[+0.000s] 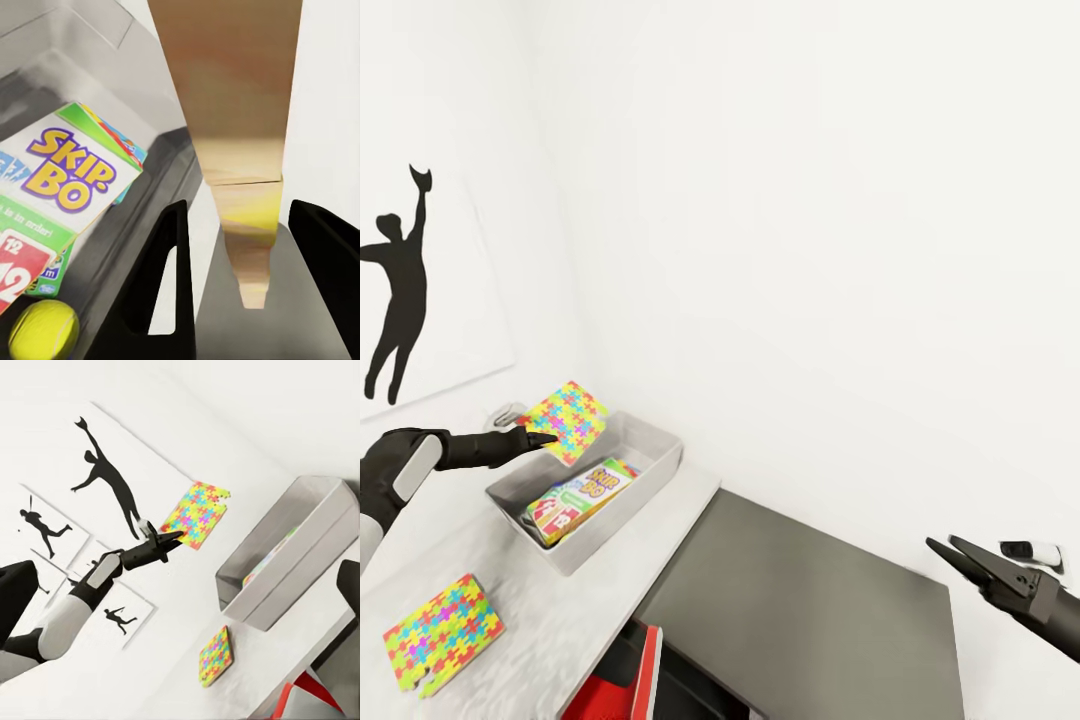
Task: Put all the toys in the child's room - the three board games (two on the bed and one on the table), the two jigsaw puzzles on the table, and the tennis ball on the table - inside the toy box on the table in the child's room.
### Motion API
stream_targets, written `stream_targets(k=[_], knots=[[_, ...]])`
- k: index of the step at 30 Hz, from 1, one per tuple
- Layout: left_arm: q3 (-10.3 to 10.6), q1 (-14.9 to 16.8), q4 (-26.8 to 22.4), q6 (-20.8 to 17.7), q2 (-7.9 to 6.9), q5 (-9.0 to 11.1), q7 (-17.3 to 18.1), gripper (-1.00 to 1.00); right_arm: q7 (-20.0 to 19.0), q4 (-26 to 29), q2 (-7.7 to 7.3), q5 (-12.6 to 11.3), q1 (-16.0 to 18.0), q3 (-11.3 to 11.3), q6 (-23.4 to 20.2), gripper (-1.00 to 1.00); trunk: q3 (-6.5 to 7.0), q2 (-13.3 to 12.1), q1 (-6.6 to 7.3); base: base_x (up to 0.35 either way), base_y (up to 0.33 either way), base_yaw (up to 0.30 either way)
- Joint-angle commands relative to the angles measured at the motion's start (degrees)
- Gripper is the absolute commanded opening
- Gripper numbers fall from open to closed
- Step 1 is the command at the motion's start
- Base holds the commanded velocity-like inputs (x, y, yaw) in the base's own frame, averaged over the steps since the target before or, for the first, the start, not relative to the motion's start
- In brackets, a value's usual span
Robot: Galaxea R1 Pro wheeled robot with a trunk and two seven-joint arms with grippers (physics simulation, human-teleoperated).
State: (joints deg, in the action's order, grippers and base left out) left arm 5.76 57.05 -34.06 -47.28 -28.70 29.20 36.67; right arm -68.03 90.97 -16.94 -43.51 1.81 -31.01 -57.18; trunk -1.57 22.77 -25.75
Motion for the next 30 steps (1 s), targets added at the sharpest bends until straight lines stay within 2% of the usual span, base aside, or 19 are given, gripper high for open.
stream_targets(k=[1,10,12,17,21,30], knots=[[0.24,0.08,-0.01,-0.21,-0.04,0.25,0.02,-1.0,-0.47,0.01,-0.01,-0.01,0.05,-0.25,-0.26,1.0,-0.24,0.15,-0.04,0.0,0.0,0.0],[0.37,0.03,-0.02,0.45,0.2,0.12,-0.03,-1.0,-1.77,0.01,0.04,0.27,0.04,-1.28,-0.3,1.0,-1.08,0.15,-0.04,0.0,0.0,0.0],[0.95,0.01,-0.02,1.56,0.21,0.14,0.0,-1.0,-1.8,0.0,0.05,0.33,0.04,-1.32,-0.3,1.0,-1.27,0.15,-0.04,0.0,0.0,0.0],[4.72,-0.01,-0.04,3.26,0.15,0.22,-0.01,-1.0,-1.84,0.01,0.04,0.42,0.04,-1.41,-0.3,1.0,-1.74,0.15,-0.04,0.0,0.0,0.0],[5.46,-0.01,0.02,3.51,0.01,0.21,0.0,-1.0,-1.84,0.0,0.04,0.44,0.03,-1.42,-0.3,1.0,-2.11,0.15,-0.04,0.0,0.0,0.0],[5.74,-0.01,0.05,3.59,-0.27,0.24,0.05,-1.0,-1.84,0.0,0.04,0.44,0.04,-1.42,-0.22,1.0,-2.96,0.15,-0.04,0.0,0.0,0.0]])
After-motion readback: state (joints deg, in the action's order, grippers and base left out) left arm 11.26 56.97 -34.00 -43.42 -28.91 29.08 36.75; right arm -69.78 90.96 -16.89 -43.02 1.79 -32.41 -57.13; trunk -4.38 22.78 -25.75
